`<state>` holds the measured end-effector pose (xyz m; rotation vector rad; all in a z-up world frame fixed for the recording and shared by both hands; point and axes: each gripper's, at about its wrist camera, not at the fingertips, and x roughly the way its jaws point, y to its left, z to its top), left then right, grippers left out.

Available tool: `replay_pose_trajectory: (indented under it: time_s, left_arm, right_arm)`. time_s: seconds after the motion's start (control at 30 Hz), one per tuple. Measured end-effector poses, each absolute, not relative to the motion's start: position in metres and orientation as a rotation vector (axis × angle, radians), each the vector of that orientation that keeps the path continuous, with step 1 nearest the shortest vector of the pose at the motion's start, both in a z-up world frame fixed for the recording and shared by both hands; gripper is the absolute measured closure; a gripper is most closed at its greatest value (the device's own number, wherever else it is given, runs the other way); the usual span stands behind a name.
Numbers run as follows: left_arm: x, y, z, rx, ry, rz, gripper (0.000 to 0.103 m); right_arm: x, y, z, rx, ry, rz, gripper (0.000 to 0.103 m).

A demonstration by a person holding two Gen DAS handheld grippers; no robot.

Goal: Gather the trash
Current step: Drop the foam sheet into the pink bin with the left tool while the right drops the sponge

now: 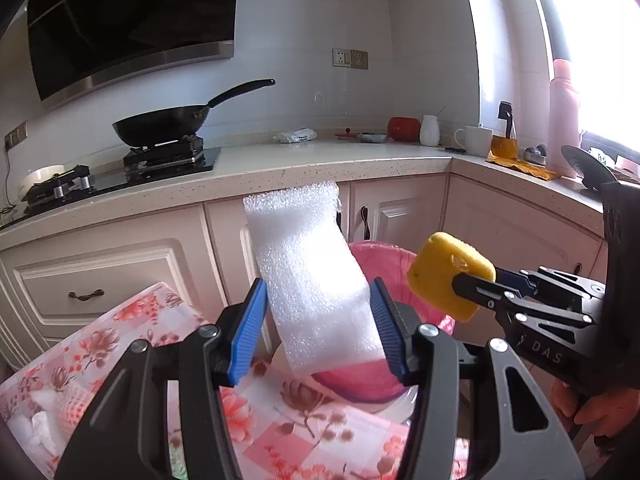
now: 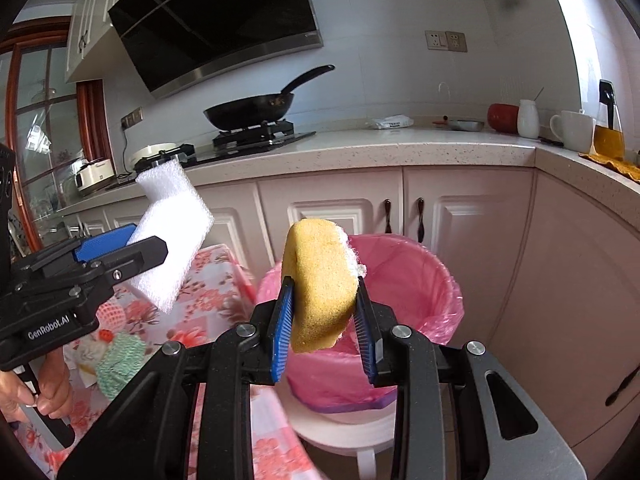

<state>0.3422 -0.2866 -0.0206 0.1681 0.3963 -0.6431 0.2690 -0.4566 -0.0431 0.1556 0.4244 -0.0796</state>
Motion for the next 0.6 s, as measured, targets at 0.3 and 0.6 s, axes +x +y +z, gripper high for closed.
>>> replay_pose_trajectory:
  time_s: [0.3,0.6]
  left_arm:
    - [0.391,-0.340,-0.043,0.217,0.459,-0.706,0.052]
    - [0.445,-0.371,-0.077,0.228,0.552,-0.738,0.051]
  right_arm:
    - [0.306,-0.494,-0.057,0.151,0.481,-0.112,0.074]
    - [0.337,-0.517,-0.072,0.135,0.525,-0.115,0.072]
